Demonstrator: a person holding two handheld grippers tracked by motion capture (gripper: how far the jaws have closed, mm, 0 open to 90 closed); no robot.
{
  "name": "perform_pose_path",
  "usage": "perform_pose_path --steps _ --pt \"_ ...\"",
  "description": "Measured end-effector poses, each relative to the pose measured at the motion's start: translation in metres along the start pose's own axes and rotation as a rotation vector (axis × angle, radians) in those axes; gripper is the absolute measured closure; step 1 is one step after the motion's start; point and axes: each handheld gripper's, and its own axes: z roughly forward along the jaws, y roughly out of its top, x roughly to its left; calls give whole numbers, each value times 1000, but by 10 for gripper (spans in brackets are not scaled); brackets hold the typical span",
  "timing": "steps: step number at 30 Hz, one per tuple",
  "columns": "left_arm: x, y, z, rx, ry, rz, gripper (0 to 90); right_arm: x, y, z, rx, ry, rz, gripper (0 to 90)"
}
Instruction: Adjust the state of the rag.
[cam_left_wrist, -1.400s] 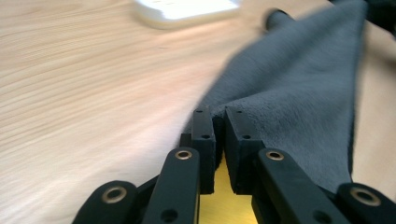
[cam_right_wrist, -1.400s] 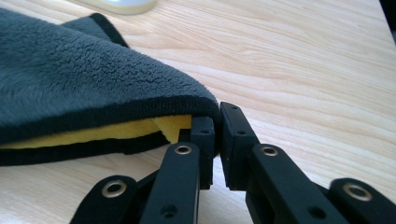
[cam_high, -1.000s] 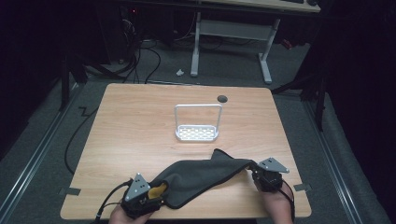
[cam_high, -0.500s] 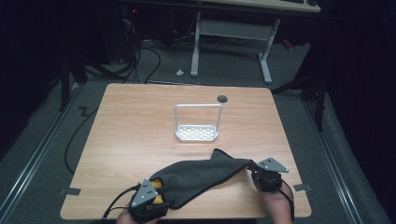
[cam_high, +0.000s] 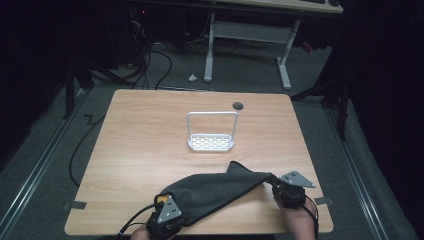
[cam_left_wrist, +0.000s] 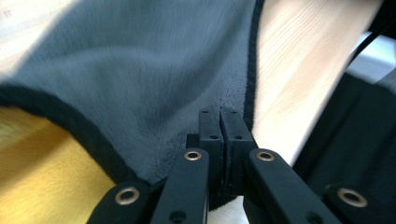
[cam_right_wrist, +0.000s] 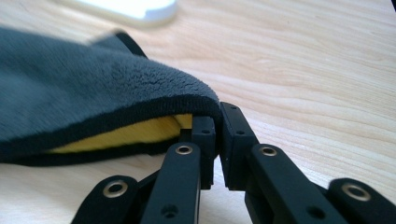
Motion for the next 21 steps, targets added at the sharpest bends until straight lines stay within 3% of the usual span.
perform_pose_path --steps 2,5,6,7,8,9,10,11,12,13,14,16,17,19,20,21 --pt "0 8 -17 -51 0 -1 889 5 2 -11 -28 -1 -18 862" --pt "24 24 -42 -151 45 -42 888 7 13 -19 -69 8 -26 862" --pt "24 24 -42 -151 45 -42 889 7 13 -19 -69 8 -26 862" --pt "43 29 -48 -180 78 -73 889 7 21 -19 -84 7 -29 861" --pt "59 34 -51 -192 103 -96 888 7 41 -7 -100 20 -35 856" --pt "89 41 -48 -188 159 -119 888 8 50 3 -100 29 -43 846" --pt "105 44 -44 -181 181 -148 888 9 57 11 -93 36 -48 834" --pt "105 44 -44 -181 181 -148 888 9 57 11 -93 36 -48 834" --pt "123 46 -36 -168 228 -165 888 10 66 25 -77 42 -51 822" --pt "147 48 -21 -120 281 -196 887 14 84 56 -25 36 -71 806" --pt "147 48 -21 -120 281 -196 885 14 84 56 -25 36 -71 806" --pt "167 44 1 -35 326 -225 876 16 102 83 22 21 -80 706" --pt "171 41 5 -16 336 -240 859 16 105 86 28 23 -77 682" --pt "173 39 6 -10 353 -257 779 14 112 83 23 17 -86 648" --pt "174 37 2 -28 356 -267 779 14 112 83 23 17 -86 648" --pt "172 34 -7 -59 361 -286 710 11 113 71 -3 21 -72 606"
